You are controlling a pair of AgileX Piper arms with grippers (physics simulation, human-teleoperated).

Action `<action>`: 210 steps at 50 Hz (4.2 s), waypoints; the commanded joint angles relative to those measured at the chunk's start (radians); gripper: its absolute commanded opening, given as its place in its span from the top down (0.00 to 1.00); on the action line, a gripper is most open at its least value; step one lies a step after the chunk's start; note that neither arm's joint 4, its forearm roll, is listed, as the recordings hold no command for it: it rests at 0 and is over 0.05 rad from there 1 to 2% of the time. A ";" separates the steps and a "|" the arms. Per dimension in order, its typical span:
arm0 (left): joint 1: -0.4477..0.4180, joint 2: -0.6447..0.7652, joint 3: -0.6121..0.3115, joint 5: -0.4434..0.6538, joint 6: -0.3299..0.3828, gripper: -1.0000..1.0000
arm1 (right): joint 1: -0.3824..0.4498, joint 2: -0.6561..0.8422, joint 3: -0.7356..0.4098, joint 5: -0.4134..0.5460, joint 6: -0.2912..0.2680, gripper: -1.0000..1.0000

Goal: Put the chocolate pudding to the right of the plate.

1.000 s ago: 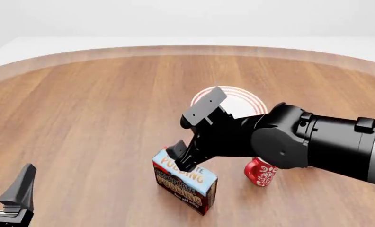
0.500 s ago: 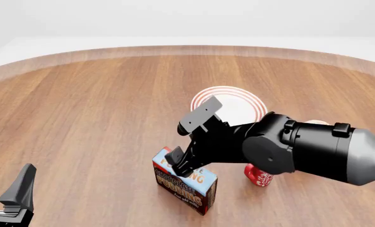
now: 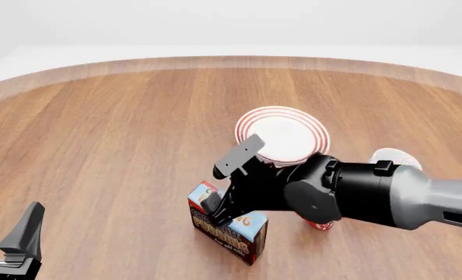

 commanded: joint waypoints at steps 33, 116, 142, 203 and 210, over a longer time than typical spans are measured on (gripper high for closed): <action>0.000 0.000 0.000 0.000 0.000 0.00 | -0.005 0.127 0.063 -0.155 0.059 1.00; 0.000 0.000 0.000 0.000 0.000 0.00 | -0.617 0.395 -1.271 0.510 -0.147 1.00; 0.000 0.000 0.000 0.000 0.000 0.00 | -0.813 0.347 -0.917 0.284 -0.130 1.00; 0.000 0.000 0.000 0.000 0.000 0.00 | -0.995 0.491 -0.583 -0.038 -0.153 1.00; 0.000 0.000 0.000 0.000 0.000 0.00 | -0.989 0.484 -0.571 -0.043 -0.143 1.00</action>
